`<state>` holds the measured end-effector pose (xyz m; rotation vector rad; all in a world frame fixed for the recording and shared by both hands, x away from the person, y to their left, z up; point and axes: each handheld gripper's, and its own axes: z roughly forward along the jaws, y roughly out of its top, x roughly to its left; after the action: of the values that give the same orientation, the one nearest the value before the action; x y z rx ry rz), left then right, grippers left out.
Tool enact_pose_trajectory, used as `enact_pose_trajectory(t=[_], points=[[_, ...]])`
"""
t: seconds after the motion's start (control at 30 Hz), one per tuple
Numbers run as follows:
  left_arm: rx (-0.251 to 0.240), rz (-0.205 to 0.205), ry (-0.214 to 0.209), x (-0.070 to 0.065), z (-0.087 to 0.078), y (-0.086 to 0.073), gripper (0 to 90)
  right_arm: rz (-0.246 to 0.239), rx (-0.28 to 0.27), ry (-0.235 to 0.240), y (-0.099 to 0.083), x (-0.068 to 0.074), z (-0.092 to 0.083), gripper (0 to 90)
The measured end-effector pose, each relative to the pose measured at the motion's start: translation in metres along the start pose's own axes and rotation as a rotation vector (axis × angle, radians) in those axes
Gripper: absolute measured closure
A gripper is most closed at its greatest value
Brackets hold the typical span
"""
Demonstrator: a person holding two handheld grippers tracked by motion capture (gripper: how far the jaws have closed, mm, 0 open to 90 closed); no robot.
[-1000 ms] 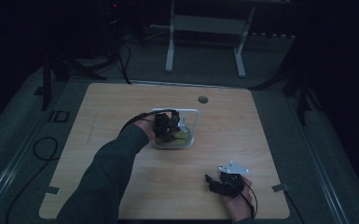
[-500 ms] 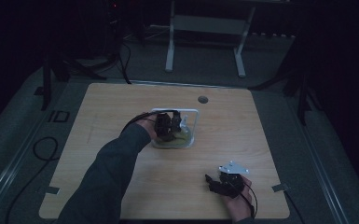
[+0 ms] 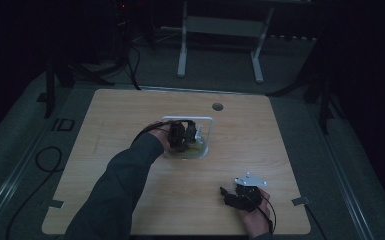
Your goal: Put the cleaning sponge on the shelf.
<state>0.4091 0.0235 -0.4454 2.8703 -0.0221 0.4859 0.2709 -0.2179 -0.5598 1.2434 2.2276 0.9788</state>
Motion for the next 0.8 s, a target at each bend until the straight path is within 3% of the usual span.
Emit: enact_pose_trajectory(t=[0.8], points=[[0.032, -0.015, 0.033, 0.002, 0.013, 0.001, 71.2, 0.003, 0.002, 0.001, 0.0, 0.0, 0.0, 29.3]])
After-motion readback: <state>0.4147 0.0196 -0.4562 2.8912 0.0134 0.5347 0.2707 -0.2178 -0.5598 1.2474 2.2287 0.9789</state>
